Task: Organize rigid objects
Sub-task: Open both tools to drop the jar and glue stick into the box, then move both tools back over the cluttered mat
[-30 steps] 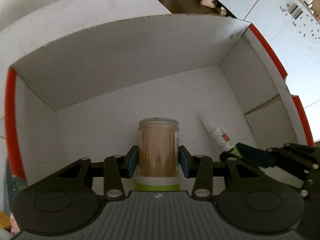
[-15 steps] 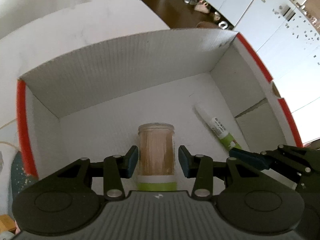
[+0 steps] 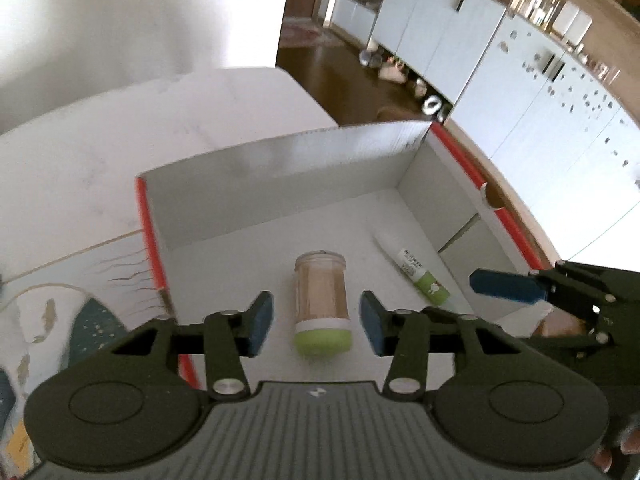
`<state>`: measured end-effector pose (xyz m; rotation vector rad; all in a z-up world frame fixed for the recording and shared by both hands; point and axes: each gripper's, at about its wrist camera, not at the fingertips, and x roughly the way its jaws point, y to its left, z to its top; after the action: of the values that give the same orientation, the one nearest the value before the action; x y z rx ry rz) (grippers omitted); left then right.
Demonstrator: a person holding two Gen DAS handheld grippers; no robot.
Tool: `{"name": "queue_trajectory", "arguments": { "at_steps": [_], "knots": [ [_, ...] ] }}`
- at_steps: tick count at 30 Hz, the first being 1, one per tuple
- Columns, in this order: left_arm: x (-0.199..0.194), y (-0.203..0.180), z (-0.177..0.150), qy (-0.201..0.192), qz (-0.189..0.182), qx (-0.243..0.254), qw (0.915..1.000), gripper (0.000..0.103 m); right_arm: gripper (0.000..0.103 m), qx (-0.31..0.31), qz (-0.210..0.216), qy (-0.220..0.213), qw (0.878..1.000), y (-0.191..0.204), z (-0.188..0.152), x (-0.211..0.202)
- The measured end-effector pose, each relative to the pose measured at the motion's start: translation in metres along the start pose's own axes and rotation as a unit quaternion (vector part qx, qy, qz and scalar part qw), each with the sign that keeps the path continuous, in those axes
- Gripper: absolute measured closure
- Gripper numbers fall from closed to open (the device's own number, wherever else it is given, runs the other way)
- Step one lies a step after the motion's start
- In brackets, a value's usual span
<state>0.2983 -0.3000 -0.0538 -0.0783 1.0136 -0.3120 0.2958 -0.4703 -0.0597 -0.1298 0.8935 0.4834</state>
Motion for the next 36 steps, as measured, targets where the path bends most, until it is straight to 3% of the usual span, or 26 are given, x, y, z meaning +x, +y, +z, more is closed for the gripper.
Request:
{"name": "queue_trajectory", "arguments": {
  "at_steps": [2, 6, 8, 18, 28, 32, 36],
  "knots": [
    [-0.015, 0.005, -0.006, -0.020, -0.001, -0.004, 0.9998, 0.033, 0.041, 0.001, 0.004, -0.008, 1.000, 0.002, -0.002, -0.008],
    [-0.038, 0.006, -0.017, -0.050, 0.003, 0.003, 0.9988, 0.031, 0.033, 0.007, 0.013, -0.022, 1.000, 0.006, -0.005, -0.023],
    [-0.048, 0.008, -0.026, -0.064, 0.007, 0.004, 0.9979, 0.024, 0.026, 0.008, 0.017, -0.029, 0.999, 0.011, -0.007, -0.029],
    [-0.103, 0.038, -0.067, -0.115, 0.018, 0.001, 0.9932, 0.020, 0.002, -0.003, 0.036, -0.063, 0.997, 0.047, -0.019, -0.056],
    [-0.138, 0.092, -0.099, -0.137, 0.014, -0.024, 0.9902, 0.016, 0.001, -0.015, 0.039, -0.072, 0.997, 0.109, -0.033, -0.060],
    [-0.153, 0.123, -0.114, -0.148, 0.012, -0.026, 0.9886, 0.003, 0.001, -0.007, 0.041, -0.066, 0.997, 0.134, -0.037, -0.053],
    [-0.166, 0.156, -0.126, -0.162, -0.001, -0.039, 0.9861, 0.000, 0.001, -0.003, 0.038, -0.057, 0.998, 0.160, -0.043, -0.043]
  ]
}}
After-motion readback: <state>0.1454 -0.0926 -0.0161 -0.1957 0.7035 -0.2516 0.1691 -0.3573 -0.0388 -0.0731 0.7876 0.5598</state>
